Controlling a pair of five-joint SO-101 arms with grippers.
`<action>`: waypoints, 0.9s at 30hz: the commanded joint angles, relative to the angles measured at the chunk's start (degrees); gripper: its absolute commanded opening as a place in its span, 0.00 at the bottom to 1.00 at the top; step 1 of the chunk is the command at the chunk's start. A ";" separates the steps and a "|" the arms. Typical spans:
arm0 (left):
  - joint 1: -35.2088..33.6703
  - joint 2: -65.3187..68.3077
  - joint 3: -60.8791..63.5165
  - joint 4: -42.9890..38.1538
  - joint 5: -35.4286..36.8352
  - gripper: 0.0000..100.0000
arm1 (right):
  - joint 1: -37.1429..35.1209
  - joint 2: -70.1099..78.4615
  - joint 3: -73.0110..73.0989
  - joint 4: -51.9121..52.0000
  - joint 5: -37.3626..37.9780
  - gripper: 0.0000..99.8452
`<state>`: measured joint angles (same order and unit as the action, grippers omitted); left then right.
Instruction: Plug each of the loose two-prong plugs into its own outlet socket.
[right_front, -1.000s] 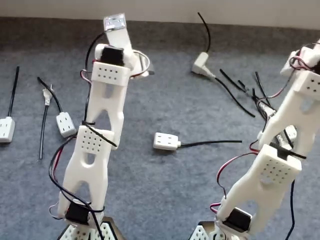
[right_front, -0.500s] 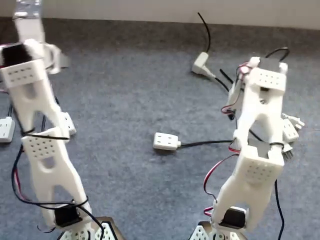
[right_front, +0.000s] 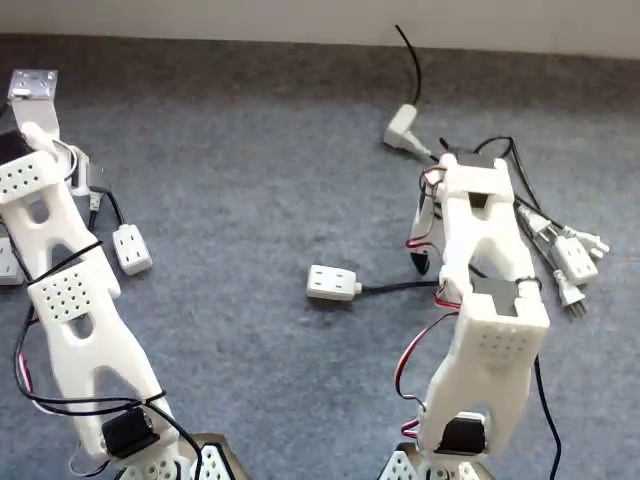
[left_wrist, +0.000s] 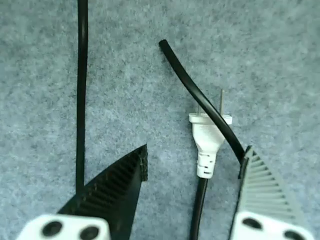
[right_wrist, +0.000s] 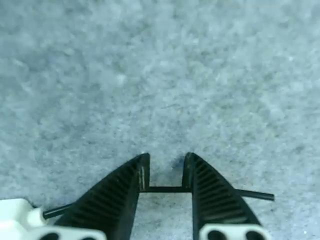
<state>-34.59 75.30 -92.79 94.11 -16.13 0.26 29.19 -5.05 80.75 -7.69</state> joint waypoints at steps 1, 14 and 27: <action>-0.48 -0.13 -1.89 -3.25 -0.26 0.30 | -0.66 -2.86 0.57 -0.66 -0.62 0.12; -3.82 0.13 -1.89 -4.40 -1.41 0.30 | -0.75 1.01 2.15 -2.77 -0.70 0.12; -4.97 1.71 -2.59 -4.13 -7.12 0.30 | -0.75 2.42 2.15 -4.00 -0.70 0.12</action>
<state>-39.87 76.70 -92.88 90.33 -22.81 0.26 31.03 -3.03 77.93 -7.78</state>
